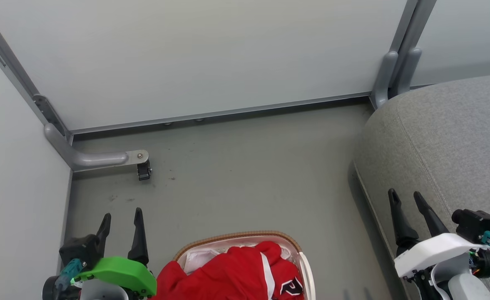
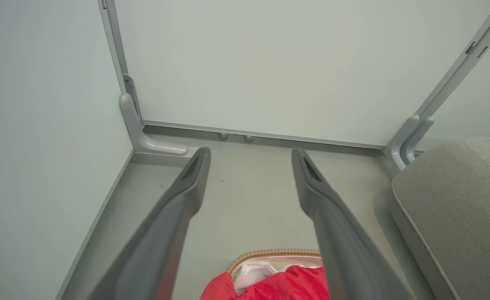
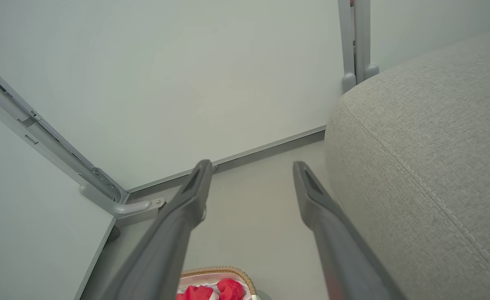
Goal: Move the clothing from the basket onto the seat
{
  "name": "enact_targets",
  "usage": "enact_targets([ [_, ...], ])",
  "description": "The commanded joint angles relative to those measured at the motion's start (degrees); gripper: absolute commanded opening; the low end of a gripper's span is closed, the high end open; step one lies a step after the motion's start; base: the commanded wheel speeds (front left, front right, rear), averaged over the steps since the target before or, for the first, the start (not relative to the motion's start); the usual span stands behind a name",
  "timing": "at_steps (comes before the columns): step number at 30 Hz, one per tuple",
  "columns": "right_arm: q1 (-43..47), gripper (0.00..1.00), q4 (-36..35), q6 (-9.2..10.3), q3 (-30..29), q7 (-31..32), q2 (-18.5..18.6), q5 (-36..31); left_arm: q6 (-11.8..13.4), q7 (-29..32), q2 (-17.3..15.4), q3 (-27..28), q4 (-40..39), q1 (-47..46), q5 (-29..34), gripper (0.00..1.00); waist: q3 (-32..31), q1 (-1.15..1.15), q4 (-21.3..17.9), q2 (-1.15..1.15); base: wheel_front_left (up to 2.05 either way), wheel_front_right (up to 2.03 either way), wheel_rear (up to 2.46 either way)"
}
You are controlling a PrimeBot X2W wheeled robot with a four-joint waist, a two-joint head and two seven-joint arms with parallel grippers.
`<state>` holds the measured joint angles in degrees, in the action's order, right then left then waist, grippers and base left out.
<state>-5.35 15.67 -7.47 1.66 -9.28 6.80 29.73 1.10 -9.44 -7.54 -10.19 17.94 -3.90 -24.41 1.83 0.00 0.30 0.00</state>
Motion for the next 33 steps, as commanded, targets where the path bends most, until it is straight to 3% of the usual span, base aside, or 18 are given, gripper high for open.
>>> enact_targets([
  [1,0.2,1.0,-0.2,-0.02,0.1,-0.7,0.3,-1.6,0.5,-0.5,-0.5,-0.2,-0.6,0.4,1.6,1.0,-0.1,0.0,0.0,0.0,0.0,0.0,0.0],
  [17,0.8,1.0,0.3,-0.03,0.6,-2.8,0.5,-10.0,1.2,-2.6,0.1,-0.5,-2.6,1.6,10.0,1.0,0.1,0.0,-0.2,0.0,0.0,0.0,0.0],
  [33,-0.6,1.0,0.0,-0.02,1.7,-4.6,0.5,-16.0,-0.1,-4.4,0.6,-1.8,-2.2,1.2,17.7,1.0,2.8,0.0,-1.0,0.0,0.0,0.0,0.0],
])
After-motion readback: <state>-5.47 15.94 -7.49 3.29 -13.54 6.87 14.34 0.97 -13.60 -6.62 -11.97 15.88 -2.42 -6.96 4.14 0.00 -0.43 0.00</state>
